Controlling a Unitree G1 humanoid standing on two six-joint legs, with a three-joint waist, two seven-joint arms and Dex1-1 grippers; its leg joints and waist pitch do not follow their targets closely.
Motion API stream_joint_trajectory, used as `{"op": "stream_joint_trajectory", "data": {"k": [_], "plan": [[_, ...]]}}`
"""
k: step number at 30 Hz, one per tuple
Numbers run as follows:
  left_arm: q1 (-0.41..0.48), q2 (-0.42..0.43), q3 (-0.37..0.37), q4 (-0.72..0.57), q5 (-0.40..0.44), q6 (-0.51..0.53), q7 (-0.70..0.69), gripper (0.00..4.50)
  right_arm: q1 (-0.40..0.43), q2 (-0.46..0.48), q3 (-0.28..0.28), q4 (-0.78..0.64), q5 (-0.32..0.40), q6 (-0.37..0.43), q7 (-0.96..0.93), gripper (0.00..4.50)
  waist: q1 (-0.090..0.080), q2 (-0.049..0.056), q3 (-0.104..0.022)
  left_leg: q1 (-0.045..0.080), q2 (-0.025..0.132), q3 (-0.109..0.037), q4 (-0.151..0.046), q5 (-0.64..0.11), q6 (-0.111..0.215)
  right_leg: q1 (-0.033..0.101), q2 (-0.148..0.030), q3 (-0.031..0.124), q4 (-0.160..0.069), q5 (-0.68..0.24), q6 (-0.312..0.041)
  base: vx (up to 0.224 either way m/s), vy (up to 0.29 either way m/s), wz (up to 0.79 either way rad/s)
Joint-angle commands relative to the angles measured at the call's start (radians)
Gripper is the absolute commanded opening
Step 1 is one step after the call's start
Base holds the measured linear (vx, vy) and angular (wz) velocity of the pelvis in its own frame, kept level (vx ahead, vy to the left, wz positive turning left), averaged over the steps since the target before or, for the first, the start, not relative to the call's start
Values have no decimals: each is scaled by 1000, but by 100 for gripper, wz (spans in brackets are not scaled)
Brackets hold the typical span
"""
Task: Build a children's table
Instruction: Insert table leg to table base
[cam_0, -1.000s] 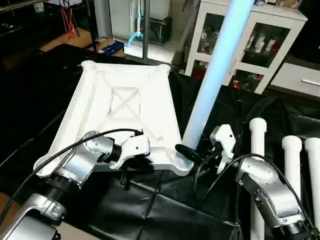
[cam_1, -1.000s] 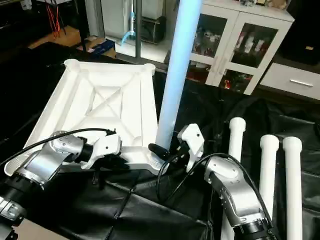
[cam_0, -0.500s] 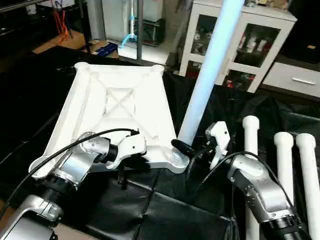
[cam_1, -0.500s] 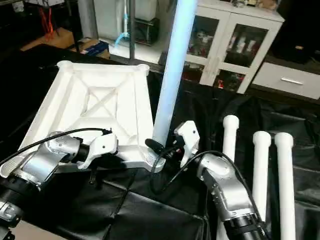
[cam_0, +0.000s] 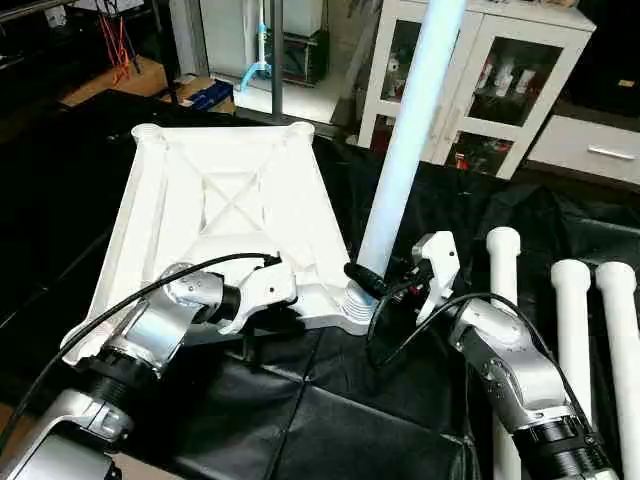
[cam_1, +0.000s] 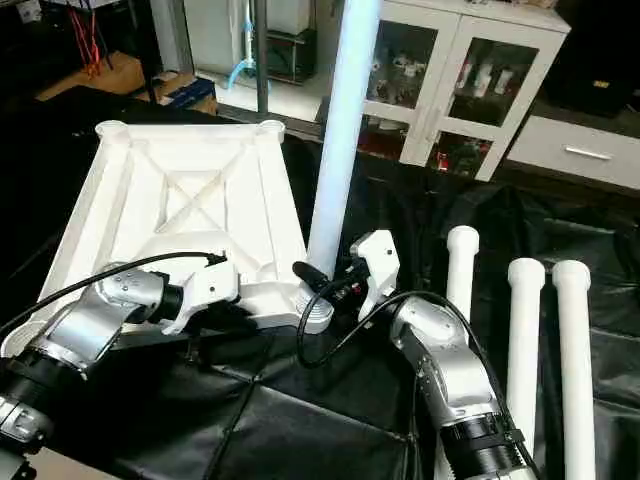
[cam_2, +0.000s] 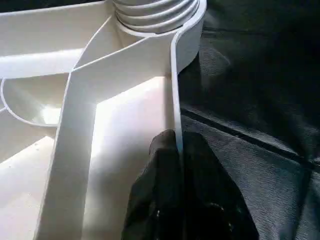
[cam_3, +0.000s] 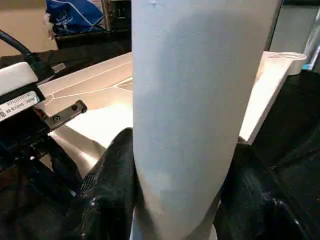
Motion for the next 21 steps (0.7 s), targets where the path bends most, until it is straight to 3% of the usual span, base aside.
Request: {"op": "stream_joint_trajectory", "data": {"k": [1,9,15,21], "plan": [[11,3,-15,-27,11,-7,-2,0,62,-23,-1,122,-96,49,-98,184,5,18,-21,-3,90,-49,-99,-328,-25,12,-96,59,-75,-322,-213,0,0,0],[15,-6,3,-27,-1,-6,19,0,110,-8,5,154,-113,-2,-118,184,4,17,-15,-2,89,-56,-103,-412,-33,3,-98,60,-87,-456,-168,0,0,0],[11,5,-2,-38,-14,-1,-17,0,93,-25,42,196,-137,34,-104,184,1,22,-17,-6,89,-58,-106,-409,-39,6,-96,59,-83,-414,-174,0,0,0],[-4,-2,-4,-25,-17,0,-15,0,66,-20,22,223,-134,64,-130,184,-3,24,-14,-3,88,-58,-105,-438,-42,2,-96,59,-86,-439,-175,0,0,0]]}}
